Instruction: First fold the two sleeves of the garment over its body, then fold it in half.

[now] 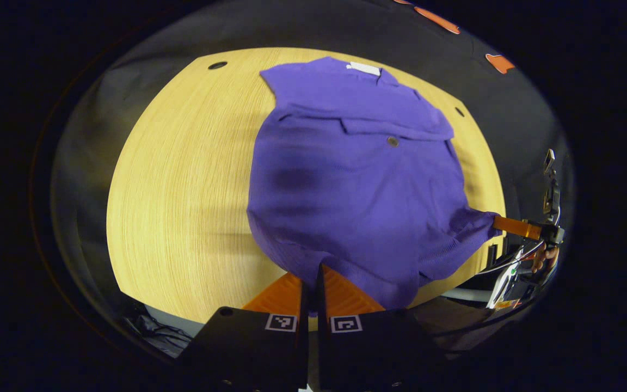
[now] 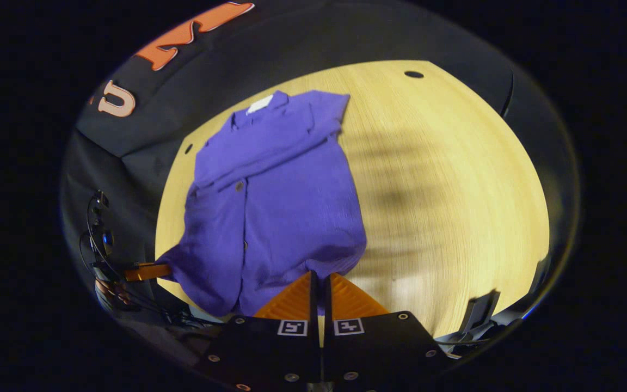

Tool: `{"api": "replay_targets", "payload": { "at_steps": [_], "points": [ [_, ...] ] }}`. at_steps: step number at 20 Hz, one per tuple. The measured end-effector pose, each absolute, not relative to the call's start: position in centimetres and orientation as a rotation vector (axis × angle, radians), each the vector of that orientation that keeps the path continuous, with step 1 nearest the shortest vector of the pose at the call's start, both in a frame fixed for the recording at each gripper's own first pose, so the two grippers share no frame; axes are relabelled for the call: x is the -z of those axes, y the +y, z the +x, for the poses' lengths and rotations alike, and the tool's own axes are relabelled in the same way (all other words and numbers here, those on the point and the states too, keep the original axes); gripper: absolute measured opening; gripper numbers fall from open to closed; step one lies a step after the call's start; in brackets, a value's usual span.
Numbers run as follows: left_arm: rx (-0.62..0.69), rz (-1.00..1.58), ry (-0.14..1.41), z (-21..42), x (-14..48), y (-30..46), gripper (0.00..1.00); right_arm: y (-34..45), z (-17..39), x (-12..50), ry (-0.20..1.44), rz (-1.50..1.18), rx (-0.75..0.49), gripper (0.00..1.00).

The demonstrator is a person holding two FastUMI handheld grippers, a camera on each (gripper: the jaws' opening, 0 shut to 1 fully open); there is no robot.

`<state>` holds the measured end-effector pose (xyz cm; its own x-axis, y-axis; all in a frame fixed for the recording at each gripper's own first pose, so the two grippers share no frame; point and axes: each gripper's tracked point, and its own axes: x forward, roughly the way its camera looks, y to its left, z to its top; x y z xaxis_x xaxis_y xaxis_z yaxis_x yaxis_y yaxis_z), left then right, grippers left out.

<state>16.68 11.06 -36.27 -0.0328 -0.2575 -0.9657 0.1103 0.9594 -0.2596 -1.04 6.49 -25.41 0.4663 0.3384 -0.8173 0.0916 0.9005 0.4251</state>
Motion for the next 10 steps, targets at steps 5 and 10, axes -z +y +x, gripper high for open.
{"api": "replay_targets", "payload": {
  "at_steps": [5,10],
  "points": [
    [0.306,-0.143,1.509,22.6,34.4,10.3,0.08,6.2,4.4,21.9,0.984,0.41,-0.181,0.04],
    [0.327,-0.148,1.472,29.5,33.5,9.8,0.09,5.6,8.9,19.2,0.937,0.383,-0.194,0.03]
  ]
}}
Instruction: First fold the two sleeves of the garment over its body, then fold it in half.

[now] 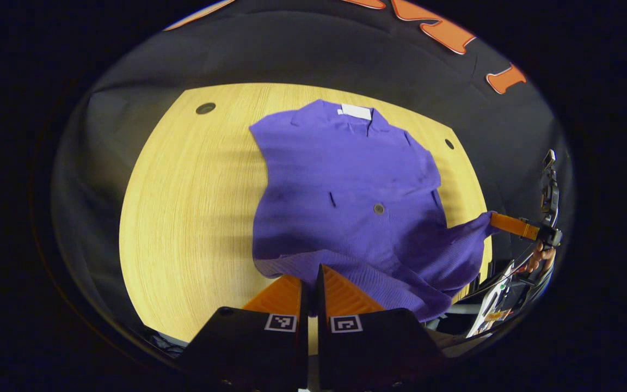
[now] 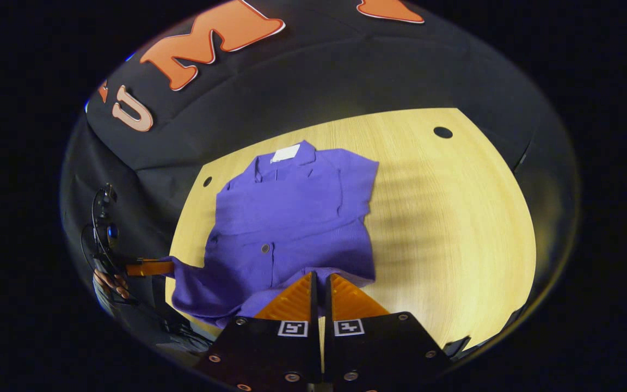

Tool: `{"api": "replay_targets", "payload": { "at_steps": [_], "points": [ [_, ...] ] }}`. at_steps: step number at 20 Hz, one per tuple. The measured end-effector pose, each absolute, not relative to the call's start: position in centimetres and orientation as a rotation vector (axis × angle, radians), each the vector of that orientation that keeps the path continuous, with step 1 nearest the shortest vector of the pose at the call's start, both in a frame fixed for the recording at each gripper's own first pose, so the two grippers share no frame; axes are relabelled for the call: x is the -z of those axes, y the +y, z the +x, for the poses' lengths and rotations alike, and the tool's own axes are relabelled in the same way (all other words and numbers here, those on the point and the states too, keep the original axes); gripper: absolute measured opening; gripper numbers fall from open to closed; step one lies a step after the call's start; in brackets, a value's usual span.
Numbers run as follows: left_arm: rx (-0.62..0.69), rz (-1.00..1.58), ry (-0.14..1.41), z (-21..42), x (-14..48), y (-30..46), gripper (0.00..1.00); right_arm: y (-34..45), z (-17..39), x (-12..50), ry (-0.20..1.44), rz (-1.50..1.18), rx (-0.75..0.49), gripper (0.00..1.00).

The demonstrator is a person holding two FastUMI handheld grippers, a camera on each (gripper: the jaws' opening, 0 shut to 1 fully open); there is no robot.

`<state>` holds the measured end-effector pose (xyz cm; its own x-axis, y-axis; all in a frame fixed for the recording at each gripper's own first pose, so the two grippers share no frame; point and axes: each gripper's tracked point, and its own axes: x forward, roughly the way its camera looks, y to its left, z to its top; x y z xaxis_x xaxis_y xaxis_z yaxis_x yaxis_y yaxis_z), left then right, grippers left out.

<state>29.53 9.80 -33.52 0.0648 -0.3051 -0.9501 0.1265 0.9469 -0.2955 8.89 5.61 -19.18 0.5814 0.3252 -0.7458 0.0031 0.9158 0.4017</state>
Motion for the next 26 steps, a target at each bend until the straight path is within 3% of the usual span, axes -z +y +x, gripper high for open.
{"api": "replay_targets", "payload": {
  "at_steps": [13,23,25,26],
  "points": [
    [0.312,-0.251,1.544,46.4,36.4,9.8,0.08,2.8,22.2,17.3,0.994,0.46,-0.147,0.03],
    [0.24,-0.147,1.408,55.4,40.6,9.7,0.09,2.2,33.0,19.2,0.959,0.613,-0.053,0.03],
    [0.203,-0.15,1.369,56.6,41.1,9.9,0.14,0.9,34.4,20.4,0.93,0.594,0.009,0.07],
    [0.193,-0.157,1.334,57.0,40.9,9.9,0.22,0.4,34.8,20.5,0.907,0.58,0.029,0.11]
  ]
}}
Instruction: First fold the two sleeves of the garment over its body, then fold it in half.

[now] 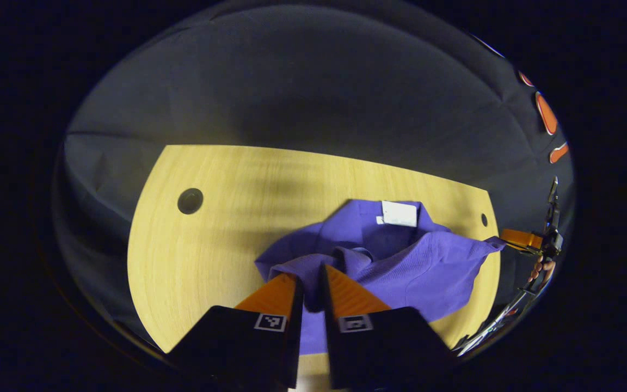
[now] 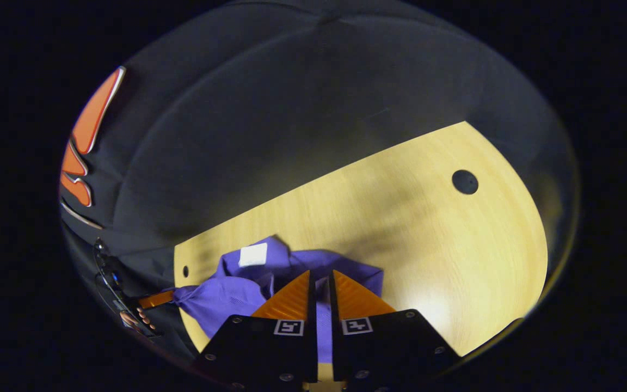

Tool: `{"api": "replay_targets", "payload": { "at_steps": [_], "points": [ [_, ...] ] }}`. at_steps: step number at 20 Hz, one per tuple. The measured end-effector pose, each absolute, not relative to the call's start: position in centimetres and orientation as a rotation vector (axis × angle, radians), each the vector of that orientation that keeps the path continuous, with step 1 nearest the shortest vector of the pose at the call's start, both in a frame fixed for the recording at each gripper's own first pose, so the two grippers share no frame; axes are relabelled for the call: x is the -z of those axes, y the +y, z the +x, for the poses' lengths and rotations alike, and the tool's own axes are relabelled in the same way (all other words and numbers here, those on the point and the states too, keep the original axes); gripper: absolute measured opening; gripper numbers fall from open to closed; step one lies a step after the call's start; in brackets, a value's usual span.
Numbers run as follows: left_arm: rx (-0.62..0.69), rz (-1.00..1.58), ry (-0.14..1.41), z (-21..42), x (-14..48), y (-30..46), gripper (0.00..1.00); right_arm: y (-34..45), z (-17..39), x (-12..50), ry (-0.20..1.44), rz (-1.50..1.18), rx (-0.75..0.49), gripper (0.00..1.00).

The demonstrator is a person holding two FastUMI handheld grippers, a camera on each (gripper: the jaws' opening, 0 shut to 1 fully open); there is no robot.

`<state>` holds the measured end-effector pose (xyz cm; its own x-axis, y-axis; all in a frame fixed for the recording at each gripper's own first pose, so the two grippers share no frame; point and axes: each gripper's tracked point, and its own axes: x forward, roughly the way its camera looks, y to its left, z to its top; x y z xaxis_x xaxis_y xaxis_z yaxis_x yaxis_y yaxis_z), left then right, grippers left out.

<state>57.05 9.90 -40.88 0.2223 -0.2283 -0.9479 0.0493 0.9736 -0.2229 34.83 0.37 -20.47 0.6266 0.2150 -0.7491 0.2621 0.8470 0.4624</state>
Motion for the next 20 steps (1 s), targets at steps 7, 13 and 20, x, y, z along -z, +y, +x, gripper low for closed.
{"api": "replay_targets", "payload": {
  "at_steps": [7,13,20],
  "points": [
    [0.098,-0.056,1.123,58.9,37.2,12.2,0.98,-1.0,33.5,15.9,0.744,0.471,0.04,0.54],
    [0.142,0.018,0.905,57.2,28.8,11.4,0.99,0.5,29.8,10.9,0.589,0.315,0.021,0.95],
    [0.241,-0.018,0.67,53.0,19.0,8.9,0.98,2.3,24.9,3.2,0.333,0.2,0.02,0.95]
  ]
}}
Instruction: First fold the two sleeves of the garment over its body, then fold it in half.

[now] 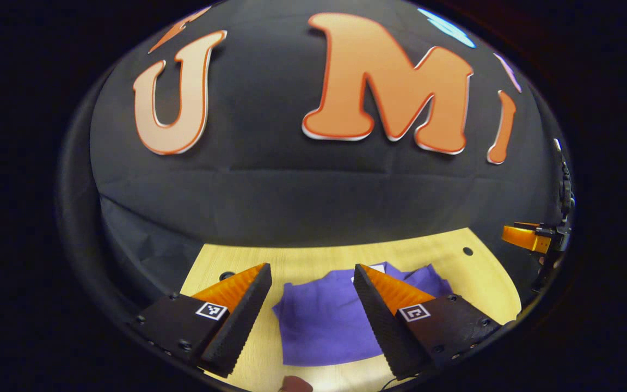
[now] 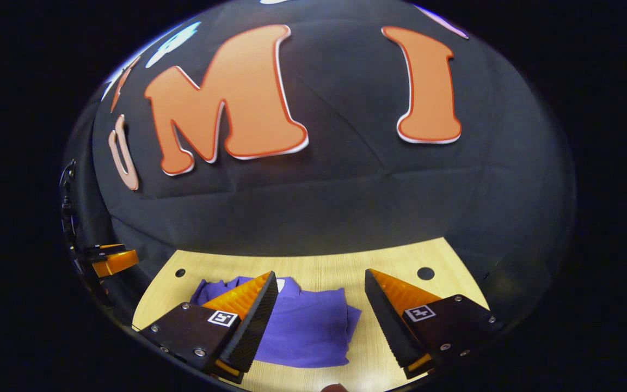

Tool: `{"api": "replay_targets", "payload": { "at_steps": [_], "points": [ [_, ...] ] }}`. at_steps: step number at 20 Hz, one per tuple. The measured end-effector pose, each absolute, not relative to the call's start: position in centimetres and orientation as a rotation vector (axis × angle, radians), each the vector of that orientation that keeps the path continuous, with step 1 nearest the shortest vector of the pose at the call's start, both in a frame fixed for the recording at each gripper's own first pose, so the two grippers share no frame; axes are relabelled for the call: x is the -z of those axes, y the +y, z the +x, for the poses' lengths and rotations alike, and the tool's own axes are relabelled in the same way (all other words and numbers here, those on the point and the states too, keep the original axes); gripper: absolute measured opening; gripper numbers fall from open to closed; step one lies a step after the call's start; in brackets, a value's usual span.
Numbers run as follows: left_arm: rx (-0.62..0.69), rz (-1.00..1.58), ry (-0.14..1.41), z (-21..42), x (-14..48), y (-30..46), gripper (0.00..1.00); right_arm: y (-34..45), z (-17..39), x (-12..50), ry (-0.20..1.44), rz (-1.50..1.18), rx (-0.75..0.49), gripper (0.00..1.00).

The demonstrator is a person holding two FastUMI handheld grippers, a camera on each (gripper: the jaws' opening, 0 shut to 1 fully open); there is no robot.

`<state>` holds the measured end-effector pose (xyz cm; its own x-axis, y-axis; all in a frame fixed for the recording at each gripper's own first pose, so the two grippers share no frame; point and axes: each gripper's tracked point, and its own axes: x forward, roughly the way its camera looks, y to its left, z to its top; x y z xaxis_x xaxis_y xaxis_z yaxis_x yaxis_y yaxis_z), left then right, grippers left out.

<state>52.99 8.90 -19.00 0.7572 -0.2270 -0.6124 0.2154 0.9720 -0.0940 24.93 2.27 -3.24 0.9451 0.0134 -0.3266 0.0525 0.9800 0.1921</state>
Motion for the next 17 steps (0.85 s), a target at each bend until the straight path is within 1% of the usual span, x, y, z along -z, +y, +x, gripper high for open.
{"api": "replay_targets", "payload": {
  "at_steps": [1,5,9,12,17],
  "points": [
    [0.258,-0.021,0.638,52.3,17.7,8.5,0.99,2.9,24.1,2.5,0.308,0.185,0.009,0.95],
    [0.254,-0.025,0.526,49.9,14.6,7.0,0.98,4.0,21.0,1.6,0.245,0.123,0.004,0.95],
    [0.239,-0.017,0.402,47.4,11.2,6.3,0.98,5.2,18.1,0.4,0.177,0.136,-0.003,0.95],
    [0.252,-0.003,0.327,45.1,9.2,5.4,0.98,6.1,16.4,-0.4,0.13,0.137,-0.007,0.95],
    [0.255,0.014,0.256,41.8,8.7,4.8,0.97,7.7,14.2,-1.7,0.036,0.114,-0.008,0.95]
  ]
}}
